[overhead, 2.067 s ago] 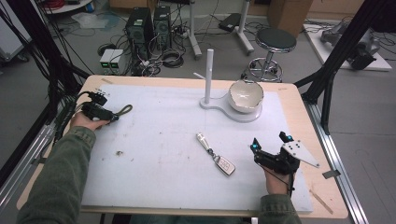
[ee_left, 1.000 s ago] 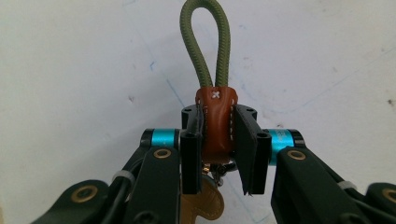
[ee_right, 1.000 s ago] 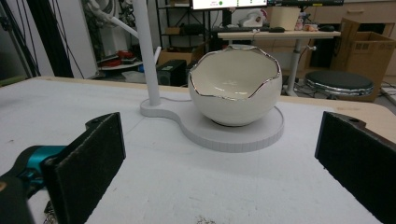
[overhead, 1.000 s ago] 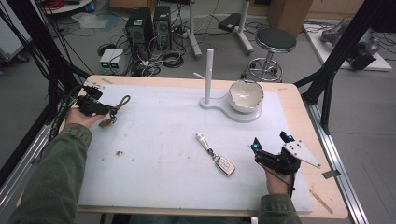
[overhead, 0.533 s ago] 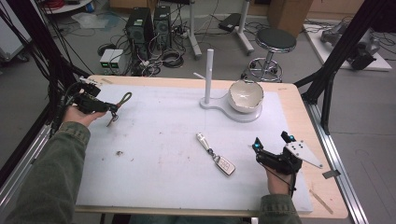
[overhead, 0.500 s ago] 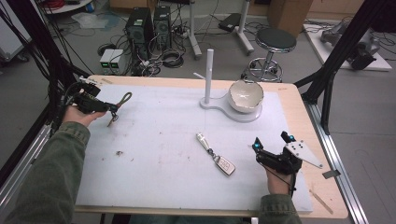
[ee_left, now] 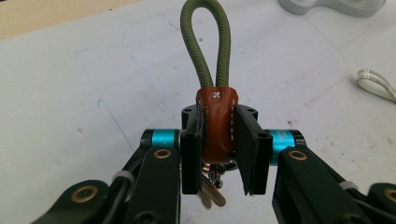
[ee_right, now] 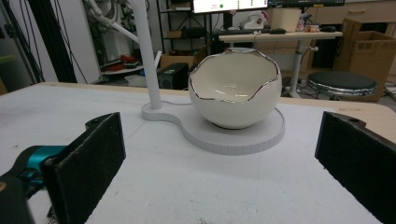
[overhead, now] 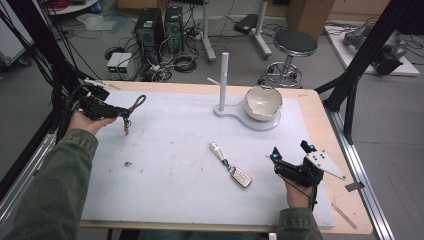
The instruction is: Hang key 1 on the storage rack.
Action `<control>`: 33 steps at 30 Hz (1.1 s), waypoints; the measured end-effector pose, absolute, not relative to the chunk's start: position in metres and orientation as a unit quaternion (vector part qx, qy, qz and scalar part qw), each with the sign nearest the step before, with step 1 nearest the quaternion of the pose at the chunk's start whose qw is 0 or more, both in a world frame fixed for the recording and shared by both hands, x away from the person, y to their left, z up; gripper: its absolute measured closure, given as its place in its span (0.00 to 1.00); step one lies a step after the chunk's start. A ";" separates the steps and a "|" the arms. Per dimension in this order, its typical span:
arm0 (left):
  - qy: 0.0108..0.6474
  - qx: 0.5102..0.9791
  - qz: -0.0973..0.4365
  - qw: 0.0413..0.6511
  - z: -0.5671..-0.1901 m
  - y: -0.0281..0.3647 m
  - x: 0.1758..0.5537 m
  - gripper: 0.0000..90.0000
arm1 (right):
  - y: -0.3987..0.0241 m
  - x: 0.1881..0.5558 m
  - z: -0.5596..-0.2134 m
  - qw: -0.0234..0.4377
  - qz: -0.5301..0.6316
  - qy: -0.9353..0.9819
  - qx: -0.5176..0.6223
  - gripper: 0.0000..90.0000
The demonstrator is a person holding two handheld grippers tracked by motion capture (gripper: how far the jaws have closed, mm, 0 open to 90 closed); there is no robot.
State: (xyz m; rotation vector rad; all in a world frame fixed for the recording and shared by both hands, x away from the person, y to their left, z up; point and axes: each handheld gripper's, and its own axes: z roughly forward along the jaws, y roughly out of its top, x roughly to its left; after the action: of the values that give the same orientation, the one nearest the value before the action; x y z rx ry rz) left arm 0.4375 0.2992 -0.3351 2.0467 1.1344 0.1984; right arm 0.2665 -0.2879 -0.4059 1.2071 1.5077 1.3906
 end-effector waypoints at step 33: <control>0.375 0.822 0.104 0.416 -0.259 0.238 0.449 0.81 | -0.288 0.269 -0.407 0.362 0.547 0.591 0.469 0.01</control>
State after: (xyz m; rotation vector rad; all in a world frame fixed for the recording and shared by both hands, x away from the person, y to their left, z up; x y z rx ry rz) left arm 0.4492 0.2380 -0.2587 2.0640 0.9427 0.2620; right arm 0.2690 -0.2881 -0.4070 1.2075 1.5231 1.4089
